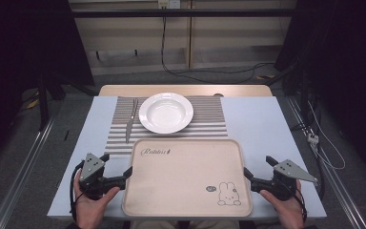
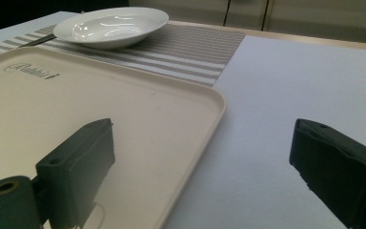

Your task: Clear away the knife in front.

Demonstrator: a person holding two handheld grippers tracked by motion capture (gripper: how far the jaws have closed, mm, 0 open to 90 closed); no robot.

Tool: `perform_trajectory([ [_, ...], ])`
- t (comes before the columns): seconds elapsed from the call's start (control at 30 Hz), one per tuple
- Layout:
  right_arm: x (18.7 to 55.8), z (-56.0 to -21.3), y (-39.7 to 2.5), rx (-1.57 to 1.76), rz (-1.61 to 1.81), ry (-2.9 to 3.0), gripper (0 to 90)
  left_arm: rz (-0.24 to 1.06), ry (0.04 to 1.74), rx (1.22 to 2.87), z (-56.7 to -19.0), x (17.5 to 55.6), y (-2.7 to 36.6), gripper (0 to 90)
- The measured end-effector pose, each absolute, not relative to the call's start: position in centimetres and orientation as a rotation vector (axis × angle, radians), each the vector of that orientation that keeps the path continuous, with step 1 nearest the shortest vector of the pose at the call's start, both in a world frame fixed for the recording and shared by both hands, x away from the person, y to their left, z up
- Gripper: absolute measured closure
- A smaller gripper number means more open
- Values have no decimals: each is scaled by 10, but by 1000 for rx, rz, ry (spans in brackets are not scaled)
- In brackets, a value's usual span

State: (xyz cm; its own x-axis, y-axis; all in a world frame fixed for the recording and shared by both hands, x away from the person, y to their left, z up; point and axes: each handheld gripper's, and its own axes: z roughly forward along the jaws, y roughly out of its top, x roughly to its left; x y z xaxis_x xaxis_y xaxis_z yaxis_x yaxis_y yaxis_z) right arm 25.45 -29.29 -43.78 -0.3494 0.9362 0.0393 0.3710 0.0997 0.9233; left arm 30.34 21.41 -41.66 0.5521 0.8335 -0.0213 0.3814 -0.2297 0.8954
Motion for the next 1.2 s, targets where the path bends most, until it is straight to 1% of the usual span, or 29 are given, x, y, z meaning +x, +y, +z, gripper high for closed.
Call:
perform_trajectory([
  [0.1,255,-437,-292,1283,1241,1808,75,592,1013,1832,-416,305,215,82],
  [0.53,257,-437,-293,1289,1251,1814,71,576,1012,1872,-413,319,211,76],
  [0.7,258,-437,-292,1284,1251,1826,70,549,1028,1887,-412,328,210,77],
  [0.87,259,-438,-293,1301,1240,1819,68,538,1052,1858,-406,343,213,77],
  [1.2,259,-438,-293,1301,1241,1818,63,550,1063,1872,-400,363,214,77],
])
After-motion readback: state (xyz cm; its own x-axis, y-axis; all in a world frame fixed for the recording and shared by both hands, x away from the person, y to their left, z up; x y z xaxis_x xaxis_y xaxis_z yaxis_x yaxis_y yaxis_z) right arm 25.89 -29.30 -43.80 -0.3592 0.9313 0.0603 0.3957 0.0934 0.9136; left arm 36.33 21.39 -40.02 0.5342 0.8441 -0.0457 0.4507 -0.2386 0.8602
